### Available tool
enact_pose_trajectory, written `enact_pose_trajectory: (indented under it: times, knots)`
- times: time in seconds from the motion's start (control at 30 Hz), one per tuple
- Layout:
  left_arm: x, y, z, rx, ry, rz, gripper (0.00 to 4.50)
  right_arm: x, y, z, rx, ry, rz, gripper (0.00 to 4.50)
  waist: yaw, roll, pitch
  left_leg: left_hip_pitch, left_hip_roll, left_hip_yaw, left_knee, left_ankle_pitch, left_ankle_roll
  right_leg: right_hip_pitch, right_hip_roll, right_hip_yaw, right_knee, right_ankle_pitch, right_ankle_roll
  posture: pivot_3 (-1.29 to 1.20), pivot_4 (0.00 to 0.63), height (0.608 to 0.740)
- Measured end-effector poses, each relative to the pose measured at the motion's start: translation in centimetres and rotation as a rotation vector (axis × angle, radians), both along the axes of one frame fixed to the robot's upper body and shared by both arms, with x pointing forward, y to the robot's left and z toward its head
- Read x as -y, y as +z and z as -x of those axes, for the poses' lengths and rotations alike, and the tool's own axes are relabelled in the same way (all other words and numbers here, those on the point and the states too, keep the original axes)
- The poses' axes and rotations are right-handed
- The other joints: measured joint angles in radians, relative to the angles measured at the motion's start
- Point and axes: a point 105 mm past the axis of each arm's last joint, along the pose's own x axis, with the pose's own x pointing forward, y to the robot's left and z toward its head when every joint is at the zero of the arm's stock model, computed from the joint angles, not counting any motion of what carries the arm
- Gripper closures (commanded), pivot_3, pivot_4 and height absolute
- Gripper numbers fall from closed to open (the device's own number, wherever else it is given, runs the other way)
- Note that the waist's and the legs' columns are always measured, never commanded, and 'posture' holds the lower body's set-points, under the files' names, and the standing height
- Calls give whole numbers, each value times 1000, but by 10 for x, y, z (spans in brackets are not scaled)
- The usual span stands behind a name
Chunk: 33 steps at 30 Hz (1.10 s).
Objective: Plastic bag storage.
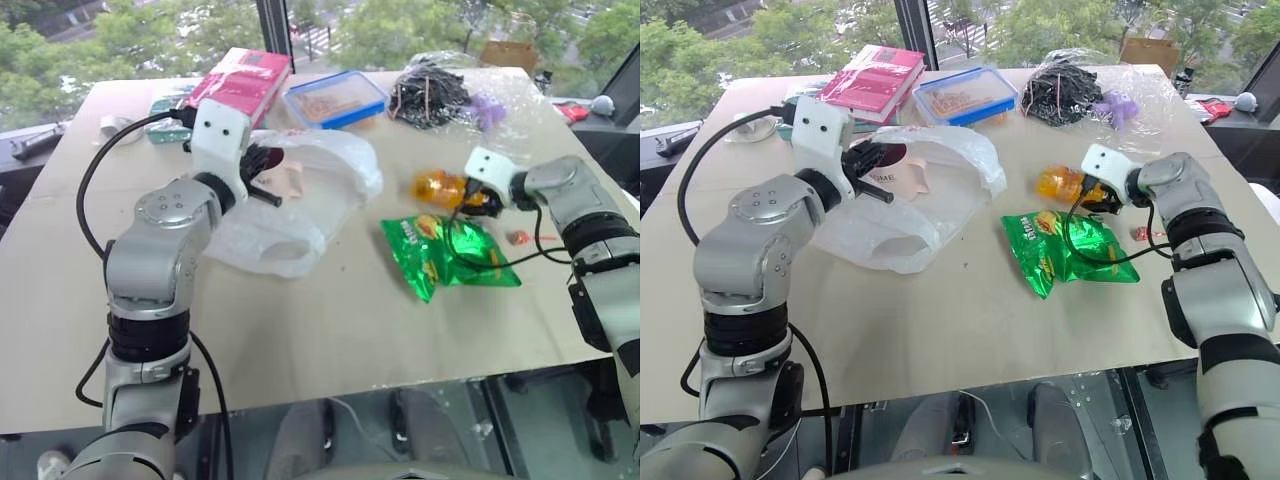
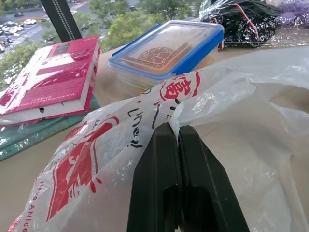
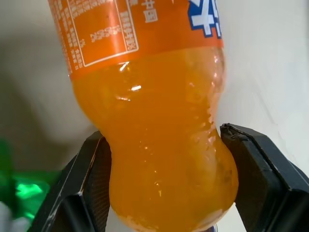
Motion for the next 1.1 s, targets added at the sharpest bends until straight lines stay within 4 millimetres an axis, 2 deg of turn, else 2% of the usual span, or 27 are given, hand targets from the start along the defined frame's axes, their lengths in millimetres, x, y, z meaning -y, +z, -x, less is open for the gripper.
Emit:
enact_pose_trajectory:
  times: [0.1, 0.17, 0.23, 0.27, 0.37, 0.47, 0.57, 0.67, 0.8, 0.9, 0.97, 1.1]
  knots:
    - [-3, 0, -4, -9, 13, 23, 4500, -16, 31, 15, 62, 76, -73, 1752, 6, 1, 0, -1, 0, -1, 0, 0, 0, -1, 0, -1, 1, 0, 0, 0, 150, 740]
    - [-4, 3, -6, -7, 14, 39, 4500, -36, 47, 37, 93, 149, -94, 1752, 11, 1, 0, -2, 0, -1, 0, 0, 0, -1, 0, -1, 3, 0, 0, 0, 150, 740]
    - [-2, 8, -7, 2, 5, 52, 4500, -54, 50, 56, 91, 199, -113, 1752, 19, 0, 0, -2, 0, -1, 0, 0, 0, -2, 0, -1, 3, 0, 0, 0, 150, 740]
    - [2, 14, -8, 17, -9, 67, 4500, -71, 46, 71, 77, 236, -129, 1752, 23, 0, 0, -2, 0, -1, 1, 0, 0, -2, 0, -1, 2, 0, 0, 0, 150, 740]
    - [8, 23, -7, 38, -42, 79, 4500, -104, 35, 87, 25, 283, -163, 1752, 24, 0, 0, -2, -1, -1, 6, 0, 1, -1, 0, -1, 4, 0, 0, 0, 150, 740]
    - [16, 24, -4, 36, -99, 87, 4500, -123, 31, 89, -8, 250, -215, 1752, 25, 0, 0, -2, -1, -2, 9, 0, 1, 0, 0, -1, 6, 0, 0, 0, 150, 740]
    - [23, 27, 3, 45, -163, 80, 4500, -132, 18, 79, -31, 178, -183, 1752, 25, 0, 0, -2, -2, -2, 9, -1, 1, 0, 0, -1, 5, 0, 0, 0, 150, 740]
    - [34, 21, 14, 40, -232, 43, 4500, -150, 2, 66, -87, 123, -185, 1752, 22, 0, 0, -2, -3, -2, 8, 0, 1, 0, 0, -1, 5, 0, 0, 0, 150, 740]
    - [39, 20, 19, 42, -248, 37, 4500, -174, -5, 59, -93, 140, -158, 1752, 21, 0, 0, -2, -3, -2, 8, -1, 1, -1, 1, -1, 4, 0, 0, 0, 150, 740]
    - [40, 20, 22, 46, -248, 34, 4500, -198, -7, 57, -96, 179, -163, 1752, 18, 0, 0, -2, -3, -2, 8, -1, 1, -1, 1, -1, 5, 0, 0, 0, 150, 740]
    - [36, 12, 22, 20, -216, 27, 4500, -239, -6, 64, -110, 268, -206, 1752, 12, 0, 0, -2, -2, -2, 7, 0, 1, -1, 2, -1, 5, 0, 0, 0, 150, 740]
    - [27, 11, 21, 16, -158, 36, 4500, -273, -12, 73, -144, 337, -241, 1752, 10, 0, 0, -2, -2, -2, 7, -1, 1, -1, 1, -1, 5, 0, 0, 0, 150, 740]
